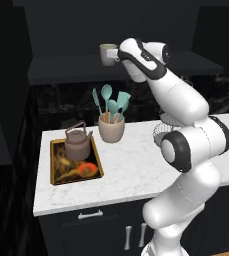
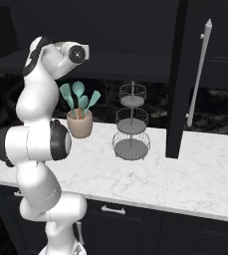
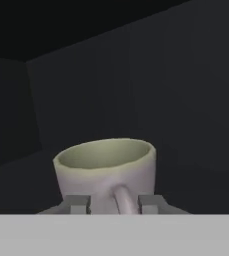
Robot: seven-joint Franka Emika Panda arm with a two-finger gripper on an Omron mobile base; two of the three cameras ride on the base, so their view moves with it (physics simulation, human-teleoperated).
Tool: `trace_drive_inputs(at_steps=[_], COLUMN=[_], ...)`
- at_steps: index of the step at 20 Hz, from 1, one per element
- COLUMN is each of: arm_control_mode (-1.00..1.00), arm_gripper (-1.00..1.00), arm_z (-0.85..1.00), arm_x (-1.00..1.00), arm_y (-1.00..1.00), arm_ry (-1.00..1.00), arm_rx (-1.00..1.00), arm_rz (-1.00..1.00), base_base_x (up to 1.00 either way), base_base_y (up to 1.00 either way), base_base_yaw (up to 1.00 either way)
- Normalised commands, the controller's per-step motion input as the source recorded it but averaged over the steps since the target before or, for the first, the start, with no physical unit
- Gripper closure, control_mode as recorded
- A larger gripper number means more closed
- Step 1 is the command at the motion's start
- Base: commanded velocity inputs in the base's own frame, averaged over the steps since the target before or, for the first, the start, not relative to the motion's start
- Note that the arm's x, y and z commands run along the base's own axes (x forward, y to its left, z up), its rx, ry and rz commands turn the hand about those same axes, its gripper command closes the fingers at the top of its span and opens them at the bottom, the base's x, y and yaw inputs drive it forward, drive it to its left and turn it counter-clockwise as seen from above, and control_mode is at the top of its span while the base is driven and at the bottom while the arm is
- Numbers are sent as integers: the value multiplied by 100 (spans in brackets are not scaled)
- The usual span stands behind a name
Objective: Pick the kettle from the counter and place it on the tray. Then pick the mug from the cabinet and place it on the tray. Then close the cabinet doors.
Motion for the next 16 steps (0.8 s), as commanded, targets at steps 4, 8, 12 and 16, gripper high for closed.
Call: trace_drive_inputs(at_steps=[4, 8, 12, 16], arm_control_mode=[-100, -100, -100, -100], arm_gripper=[100, 100, 100, 100], arm_z=[-12, -7, 0, 0], arm_x=[11, 7, 3, 0], arm_y=[1, 0, 0, 0], arm_ry=[1, 1, 3, 0], arm_rx=[0, 0, 0, 0], arm_rz=[9, 9, 2, 0], base_base_x=[0, 0, 0, 0], base_base_y=[0, 0, 0, 0], base_base_yaw=[0, 0, 0, 0])
